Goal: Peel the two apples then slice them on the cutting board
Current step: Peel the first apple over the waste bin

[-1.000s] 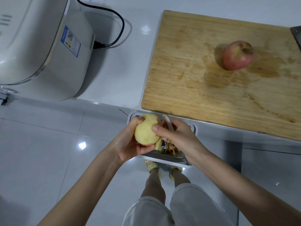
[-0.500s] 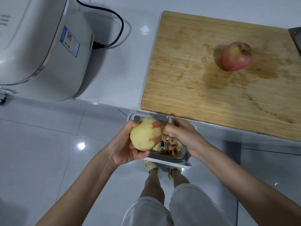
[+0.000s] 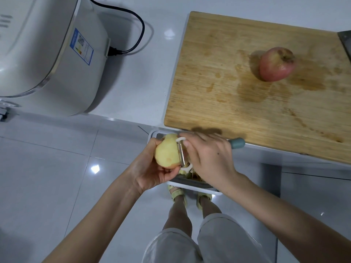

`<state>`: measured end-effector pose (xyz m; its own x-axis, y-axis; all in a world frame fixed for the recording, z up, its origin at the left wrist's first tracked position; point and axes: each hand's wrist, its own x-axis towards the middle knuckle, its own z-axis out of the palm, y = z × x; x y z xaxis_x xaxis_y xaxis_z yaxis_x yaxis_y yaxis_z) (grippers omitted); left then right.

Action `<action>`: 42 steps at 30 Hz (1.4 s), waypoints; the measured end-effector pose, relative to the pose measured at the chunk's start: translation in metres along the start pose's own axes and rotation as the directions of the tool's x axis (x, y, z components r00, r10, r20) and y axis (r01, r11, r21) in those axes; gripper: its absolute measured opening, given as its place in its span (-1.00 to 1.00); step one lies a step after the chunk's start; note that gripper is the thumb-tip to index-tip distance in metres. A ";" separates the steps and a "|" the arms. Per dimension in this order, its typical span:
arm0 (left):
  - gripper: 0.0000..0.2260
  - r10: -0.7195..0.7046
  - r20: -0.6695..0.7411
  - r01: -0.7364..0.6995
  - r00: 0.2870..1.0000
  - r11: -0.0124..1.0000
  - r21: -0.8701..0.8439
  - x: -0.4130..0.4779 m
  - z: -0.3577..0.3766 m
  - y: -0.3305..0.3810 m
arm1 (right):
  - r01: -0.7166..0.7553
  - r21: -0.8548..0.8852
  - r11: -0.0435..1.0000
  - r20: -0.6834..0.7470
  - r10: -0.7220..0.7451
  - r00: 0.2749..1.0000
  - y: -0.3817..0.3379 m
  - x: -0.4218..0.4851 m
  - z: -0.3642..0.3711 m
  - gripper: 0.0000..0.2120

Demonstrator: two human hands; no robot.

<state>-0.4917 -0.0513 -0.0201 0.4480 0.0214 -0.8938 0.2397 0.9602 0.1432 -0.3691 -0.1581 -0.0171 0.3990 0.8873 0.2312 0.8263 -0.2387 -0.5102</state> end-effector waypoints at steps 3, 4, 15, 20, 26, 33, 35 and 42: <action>-0.77 -0.002 0.001 0.002 1.000 1.000 -0.011 0.000 0.005 -0.002 | 0.089 -0.095 0.991 -0.082 -0.097 0.992 0.001 0.004 0.008 -0.73; -0.77 -0.006 0.004 0.006 1.000 1.000 -0.013 0.000 0.005 -0.002 | 0.102 -0.088 0.991 -0.096 -0.110 0.989 0.002 0.005 0.008 -0.73; -0.55 -0.095 0.305 0.108 0.948 0.994 -0.025 -0.015 0.019 0.009 | -0.092 -0.138 0.986 0.173 0.115 0.978 0.029 -0.014 0.028 -0.89; -0.52 -0.023 0.236 0.014 0.971 0.999 0.040 -0.016 0.010 0.017 | -0.591 -0.109 0.799 0.684 0.492 0.538 0.037 -0.009 0.025 -0.63; -0.52 0.019 0.101 -0.024 0.995 0.998 0.052 -0.009 -0.004 0.013 | -0.947 -0.165 0.277 0.924 0.379 -0.050 0.034 -0.002 0.013 -0.59; -0.49 0.062 0.080 -0.062 0.995 0.998 0.006 -0.007 -0.006 0.010 | -0.830 0.219 0.513 0.682 0.527 0.506 0.025 -0.011 0.008 -0.86; -0.55 0.065 0.069 -0.067 0.995 0.997 0.026 -0.007 -0.004 0.009 | -0.516 0.293 0.805 0.348 0.413 0.842 0.016 -0.014 0.005 -0.85; -0.85 0.109 0.047 -0.113 0.993 0.989 0.098 -0.005 0.008 0.001 | 0.152 -0.207 0.967 -0.170 -0.188 0.967 -0.008 0.003 0.010 -0.94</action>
<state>-0.4869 -0.0527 -0.0124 0.5119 0.1129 -0.8516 0.2710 0.9195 0.2848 -0.3785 -0.1495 -0.0202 0.2981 0.8361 0.4606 0.9414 -0.1778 -0.2865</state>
